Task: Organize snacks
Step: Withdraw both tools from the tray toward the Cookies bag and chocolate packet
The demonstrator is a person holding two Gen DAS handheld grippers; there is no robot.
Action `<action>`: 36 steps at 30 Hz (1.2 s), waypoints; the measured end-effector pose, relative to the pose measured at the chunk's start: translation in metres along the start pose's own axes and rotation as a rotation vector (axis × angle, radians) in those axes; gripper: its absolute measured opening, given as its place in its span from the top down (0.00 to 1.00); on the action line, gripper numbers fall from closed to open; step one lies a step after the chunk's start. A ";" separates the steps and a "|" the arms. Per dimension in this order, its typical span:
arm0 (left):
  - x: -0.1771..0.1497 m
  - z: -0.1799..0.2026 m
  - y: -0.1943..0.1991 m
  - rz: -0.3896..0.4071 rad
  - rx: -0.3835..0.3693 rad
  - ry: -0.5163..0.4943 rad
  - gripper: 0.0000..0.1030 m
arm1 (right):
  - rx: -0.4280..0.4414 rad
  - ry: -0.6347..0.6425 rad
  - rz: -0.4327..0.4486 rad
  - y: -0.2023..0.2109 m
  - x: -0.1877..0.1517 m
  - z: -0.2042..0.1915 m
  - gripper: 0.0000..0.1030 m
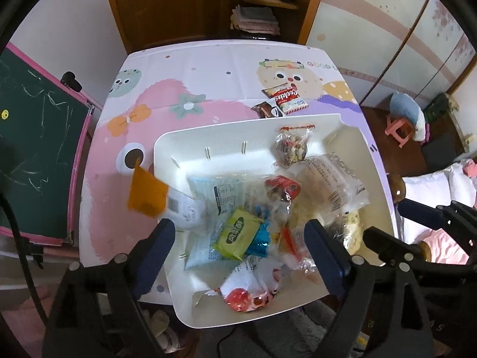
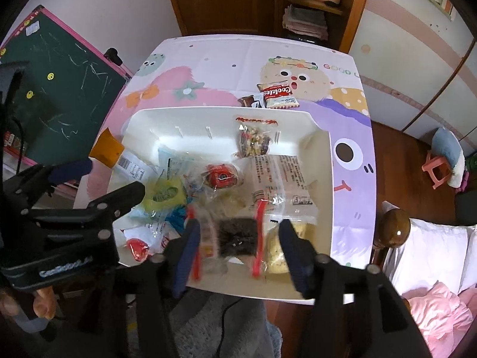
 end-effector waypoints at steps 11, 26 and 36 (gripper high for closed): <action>-0.006 0.002 -0.001 -0.017 -0.001 -0.010 0.14 | -0.003 -0.019 0.013 0.005 -0.002 0.007 0.41; -0.004 0.007 0.002 -0.012 0.006 -0.025 0.14 | 0.000 -0.026 0.009 0.005 -0.004 0.010 0.41; -0.002 0.009 0.001 -0.010 0.011 -0.034 0.14 | 0.001 -0.034 0.009 0.003 -0.003 0.012 0.41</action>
Point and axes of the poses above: each gripper's, at about its wrist camera, not at the fingertips, and y roughly against the way its jaws point, z to its right, x to its top, the point moved 5 cm from there along -y, roughly the way its jaws point, and after that the axes turned 15 degrees about x, right-handed, at the moved point
